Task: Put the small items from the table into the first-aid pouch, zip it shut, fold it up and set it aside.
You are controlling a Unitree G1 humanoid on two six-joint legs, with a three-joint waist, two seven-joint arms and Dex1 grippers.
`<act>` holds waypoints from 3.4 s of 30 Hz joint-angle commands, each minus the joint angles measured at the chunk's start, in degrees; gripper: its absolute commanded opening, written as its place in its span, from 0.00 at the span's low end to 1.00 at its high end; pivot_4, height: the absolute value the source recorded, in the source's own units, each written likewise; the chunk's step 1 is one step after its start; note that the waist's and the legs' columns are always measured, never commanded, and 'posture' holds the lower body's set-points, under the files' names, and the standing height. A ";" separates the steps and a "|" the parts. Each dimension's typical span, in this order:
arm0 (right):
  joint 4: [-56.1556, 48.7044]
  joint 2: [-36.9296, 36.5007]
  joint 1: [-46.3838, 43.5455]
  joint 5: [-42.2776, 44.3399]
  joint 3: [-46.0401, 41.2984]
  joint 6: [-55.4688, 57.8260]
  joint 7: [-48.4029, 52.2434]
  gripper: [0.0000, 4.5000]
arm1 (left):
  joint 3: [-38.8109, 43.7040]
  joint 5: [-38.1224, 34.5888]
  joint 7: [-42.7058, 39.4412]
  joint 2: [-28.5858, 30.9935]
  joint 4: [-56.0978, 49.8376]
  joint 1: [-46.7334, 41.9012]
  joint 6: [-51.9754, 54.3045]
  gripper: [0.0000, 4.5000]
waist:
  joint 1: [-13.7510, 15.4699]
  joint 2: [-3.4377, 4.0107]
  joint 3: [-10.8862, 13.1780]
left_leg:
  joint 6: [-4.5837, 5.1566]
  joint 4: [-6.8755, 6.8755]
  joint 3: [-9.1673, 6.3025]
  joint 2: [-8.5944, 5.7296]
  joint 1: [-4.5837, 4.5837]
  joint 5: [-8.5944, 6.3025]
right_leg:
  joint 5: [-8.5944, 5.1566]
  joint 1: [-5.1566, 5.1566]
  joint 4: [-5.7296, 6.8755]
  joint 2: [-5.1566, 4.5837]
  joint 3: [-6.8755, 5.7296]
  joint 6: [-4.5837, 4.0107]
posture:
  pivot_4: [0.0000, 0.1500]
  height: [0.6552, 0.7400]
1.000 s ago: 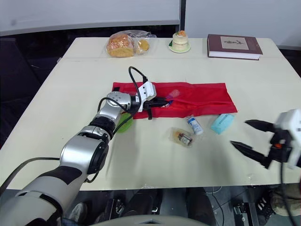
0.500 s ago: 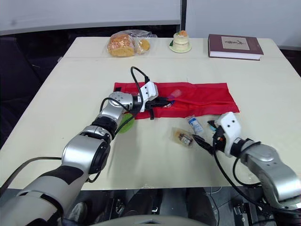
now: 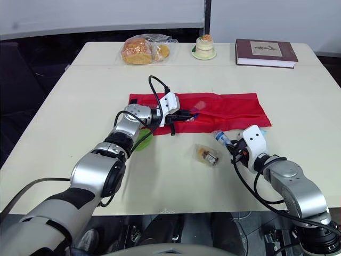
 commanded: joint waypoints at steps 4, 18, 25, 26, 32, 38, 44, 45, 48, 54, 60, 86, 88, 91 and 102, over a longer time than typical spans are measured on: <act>-1.86 -1.00 0.57 0.68 -0.39 2.27 0.73 0.02 | 0.05 0.12 0.31 -0.31 -0.28 -1.77 -1.23 0.00 | 0.00 0.00 0.00 | 0.00 0.00 0.01 0.00 0.00 0.00 | 0.00 0.00 0.00 0.00 0.01 0.00 | 1.00 0.87; -5.79 2.37 -6.27 4.83 -6.03 8.86 -3.70 0.02 | 0.18 -0.26 -0.28 -0.75 -0.88 -1.43 -1.57 0.00 | -0.11 0.00 0.00 | 0.00 0.00 0.00 0.01 0.00 0.00 | 0.00 -0.01 0.00 0.01 0.01 0.00 | 1.00 0.87; -3.55 6.09 -14.15 4.34 0.10 19.89 -8.47 0.02 | 0.44 -1.43 -1.58 -2.71 -2.90 -0.72 -1.99 0.00 | 0.03 0.01 0.00 | 0.00 0.00 -0.04 0.00 -0.08 0.00 | 0.00 -0.06 -0.02 -0.01 -0.02 0.00 | 1.00 0.87; -2.78 6.95 -15.00 4.00 0.13 21.01 -9.50 0.02 | 0.39 -1.50 -1.81 -2.95 -3.21 -0.54 -2.08 0.00 | -0.12 0.01 0.00 | 0.00 0.01 -0.04 -0.02 -0.10 0.00 | 0.00 -0.08 -0.01 -0.02 -0.02 0.00 | 1.00 0.87; 2.85 16.29 -20.60 -0.15 -4.85 24.70 -19.32 0.02 | 0.12 -2.21 -3.96 -4.05 -6.55 1.72 -1.87 0.00 | -0.29 0.03 -0.02 | -0.01 0.01 -0.02 0.00 -0.13 0.00 | 0.00 -0.18 0.03 -0.02 0.03 0.00 | 1.00 0.87; 5.94 23.79 -22.48 -3.46 -5.34 25.09 -24.87 0.02 | -0.80 -1.91 -4.04 -4.77 -8.53 2.76 -2.10 0.00 | -0.76 0.05 -0.02 | -0.01 0.00 -0.06 -0.01 -0.15 0.01 | 0.00 -0.21 0.03 -0.02 0.01 0.00 | 1.00 0.87; 10.61 27.64 -24.75 -7.08 -3.41 21.03 -27.80 0.02 | -1.64 -2.19 -5.09 -5.83 -9.48 3.39 -2.16 0.00 | -1.33 0.08 -0.04 | -0.01 0.00 -0.09 -0.04 -0.16 0.01 | 0.00 -0.21 0.03 -0.02 -0.01 0.00 | 1.00 0.87; 11.31 28.03 -25.18 -7.59 -2.89 20.06 -28.03 0.02 | -1.74 -2.21 -5.22 -5.88 -9.49 3.43 -2.18 0.00 | -1.52 0.10 -0.05 | -0.01 0.00 -0.08 -0.04 -0.15 0.01 | 0.00 -0.21 0.03 -0.02 0.00 0.00 | 1.00 0.87; 13.09 28.30 -25.92 -9.88 -0.25 16.07 -28.10 0.02 | -1.91 -2.15 -5.32 -5.83 -9.21 3.19 -2.13 0.00 | -1.60 0.11 -0.06 | -0.02 -0.03 -0.09 -0.04 -0.15 0.01 | 0.00 -0.23 0.03 -0.02 0.00 0.00 | 1.00 0.87; 14.14 30.94 -24.43 -12.25 1.69 10.99 -28.84 0.02 | -2.24 -1.94 -5.61 -5.40 -8.29 2.72 -2.24 0.00 | -1.74 0.11 -0.06 | -0.02 -0.04 -0.08 -0.04 -0.15 0.01 | 0.00 -0.25 0.02 -0.01 0.01 0.00 | 1.00 0.87; 14.87 34.70 -23.85 -12.48 -0.99 7.45 -30.33 0.02 | -2.37 -2.02 -5.89 -5.32 -8.16 2.76 -2.17 0.00 | -1.75 0.12 -0.06 | -0.02 -0.04 -0.09 -0.03 -0.15 0.01 | 0.00 -0.25 0.02 -0.01 0.01 0.00 | 1.00 0.87; -3.39 18.58 -12.86 -6.72 3.01 17.25 -15.63 0.09 | -0.47 -3.30 -2.61 -4.49 -4.54 0.42 0.54 0.00 | -1.75 0.15 -0.06 | -0.01 -0.06 -0.09 -0.04 -0.16 0.01 | 0.00 -0.26 0.00 0.02 0.01 0.00 | 1.00 0.87; -3.00 18.87 -12.99 -6.83 3.36 16.61 -15.61 0.01 | -0.52 -3.23 -2.65 -4.45 -4.50 0.40 0.49 0.00 | -1.70 0.15 -0.06 | -0.01 -0.06 -0.09 -0.04 -0.16 0.01 | 0.00 -0.26 0.00 0.01 0.01 0.00 | 1.00 0.87; -2.47 19.69 -13.05 -7.07 3.58 15.76 -15.98 0.01 | -0.60 -3.13 -2.69 -4.38 -4.48 0.37 0.38 0.00 | -1.69 0.15 -0.06 | -0.01 -0.06 -0.09 -0.04 -0.16 0.01 | 0.00 -0.26 0.00 0.01 0.02 0.00 | 1.00 0.87; 8.53 26.41 -17.71 -10.19 2.38 8.92 -20.76 0.01 | -1.08 -2.91 -3.14 -4.90 -4.55 0.44 0.07 0.00 | -1.74 0.15 -0.06 | -0.02 -0.06 -0.09 -0.04 -0.15 0.01 | 0.00 -0.26 0.01 0.01 0.02 0.00 | 1.00 0.87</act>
